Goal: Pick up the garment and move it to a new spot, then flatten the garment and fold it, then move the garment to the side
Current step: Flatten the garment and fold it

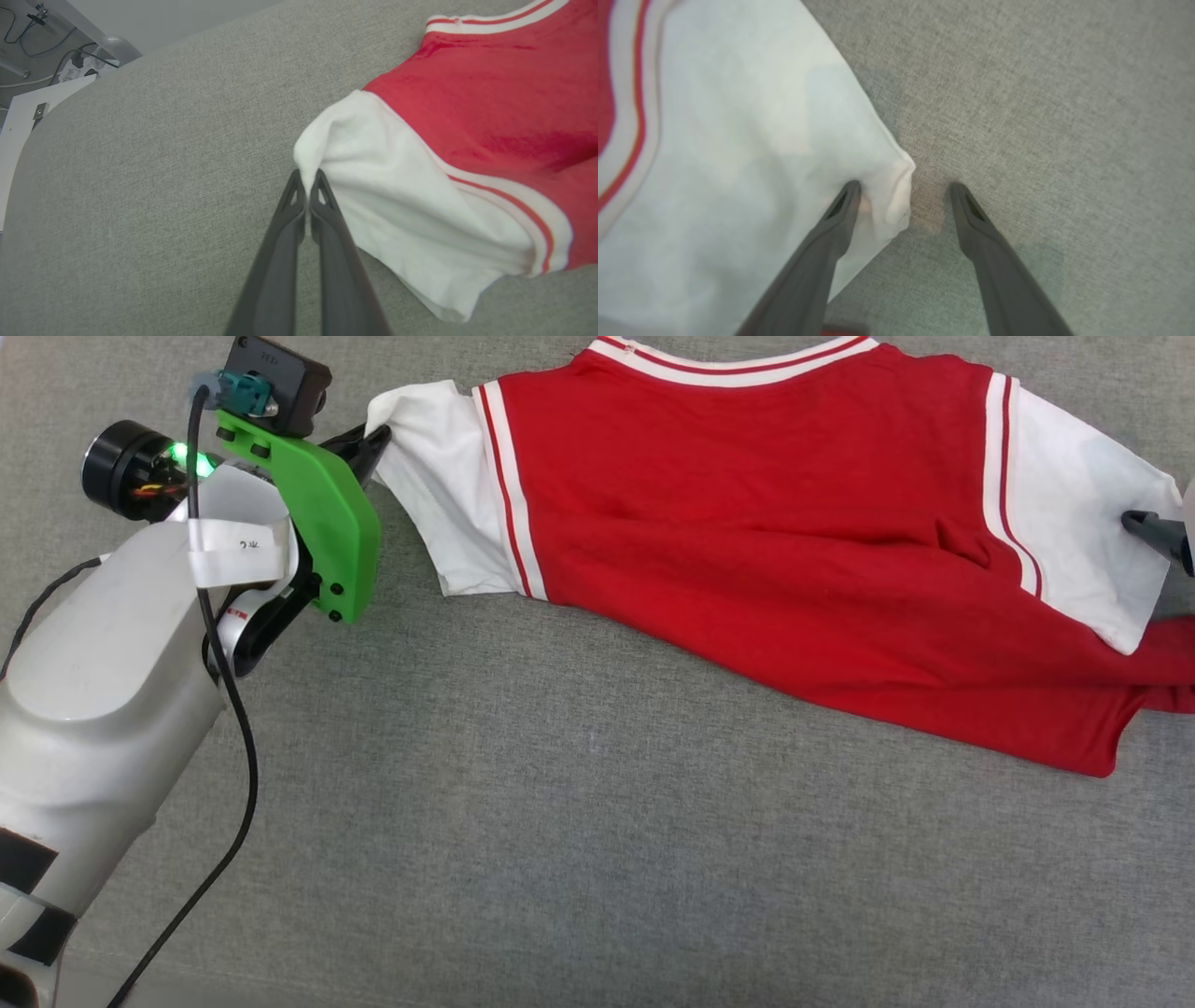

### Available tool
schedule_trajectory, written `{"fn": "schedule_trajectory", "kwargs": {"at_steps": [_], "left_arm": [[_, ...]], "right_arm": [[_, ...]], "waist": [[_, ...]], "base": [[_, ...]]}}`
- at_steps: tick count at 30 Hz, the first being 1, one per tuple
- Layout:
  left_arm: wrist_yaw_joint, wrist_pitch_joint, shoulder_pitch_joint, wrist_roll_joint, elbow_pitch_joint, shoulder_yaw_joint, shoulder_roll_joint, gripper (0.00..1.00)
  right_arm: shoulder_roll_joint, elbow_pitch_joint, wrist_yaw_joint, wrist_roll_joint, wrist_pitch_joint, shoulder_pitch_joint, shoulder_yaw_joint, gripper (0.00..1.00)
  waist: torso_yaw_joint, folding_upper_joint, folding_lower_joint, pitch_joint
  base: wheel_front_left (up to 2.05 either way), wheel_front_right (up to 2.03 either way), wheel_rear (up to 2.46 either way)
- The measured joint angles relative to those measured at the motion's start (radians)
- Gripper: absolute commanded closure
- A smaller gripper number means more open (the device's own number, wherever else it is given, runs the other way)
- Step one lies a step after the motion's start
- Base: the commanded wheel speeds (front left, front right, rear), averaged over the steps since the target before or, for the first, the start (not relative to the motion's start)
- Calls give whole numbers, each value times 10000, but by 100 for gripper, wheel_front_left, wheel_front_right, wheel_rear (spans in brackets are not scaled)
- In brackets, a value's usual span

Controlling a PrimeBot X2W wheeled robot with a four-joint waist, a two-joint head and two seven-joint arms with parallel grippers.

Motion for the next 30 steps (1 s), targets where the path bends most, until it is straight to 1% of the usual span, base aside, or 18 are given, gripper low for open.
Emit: {"fn": "schedule_trajectory", "kwargs": {"at_steps": [3,4,5,7,10,13,17,20,23,27,30], "left_arm": [[27,-4,1,-2,21,-19,-10,100],[27,-33,1,-2,42,-21,-6,100],[27,-33,2,-2,69,-35,-10,100],[27,-150,12,-2,161,-67,-33,100],[27,-372,23,-2,249,-58,-61,100],[71,-715,23,102,215,-12,-21,100],[173,-1112,4,278,-190,117,244,100],[305,-1281,-53,357,-721,245,472,100],[437,-1350,-366,474,-1290,364,617,100],[556,-1344,-1088,725,-1816,558,631,100],[556,-1170,-1782,871,-1862,617,537,100]], "right_arm": [[-42,153,2,63,-230,-61,274,0],[-50,217,2,82,-476,-82,347,61],[-40,293,2,117,-696,-90,395,100],[-15,420,0,535,-1292,-123,545,100],[86,520,6,583,-2652,-140,752,100],[46,593,6,662,-3870,-147,719,100],[-190,437,6,803,-5037,-201,598,100],[-462,201,6,834,-5582,-295,481,100],[-683,-130,6,895,-5799,-362,313,100],[-859,-548,6,842,-5935,-742,35,100],[-884,-692,6,456,-5942,-1246,-161,100]], "waist": [[28,0,0,14],[15,0,0,-7],[1,0,0,-35],[-42,0,0,-151],[-104,0,0,-412],[-170,1,0,-770],[-286,0,1,-1357],[-390,1,0,-1799],[-504,1,0,-2203],[-701,0,0,-2585],[-891,0,-1,-2664]], "base": [[0,0,0],[0,0,0],[0,0,0],[0,0,0],[0,0,0],[0,0,0],[0,0,0],[0,0,0],[0,0,0],[0,0,0],[0,0,0]]}}
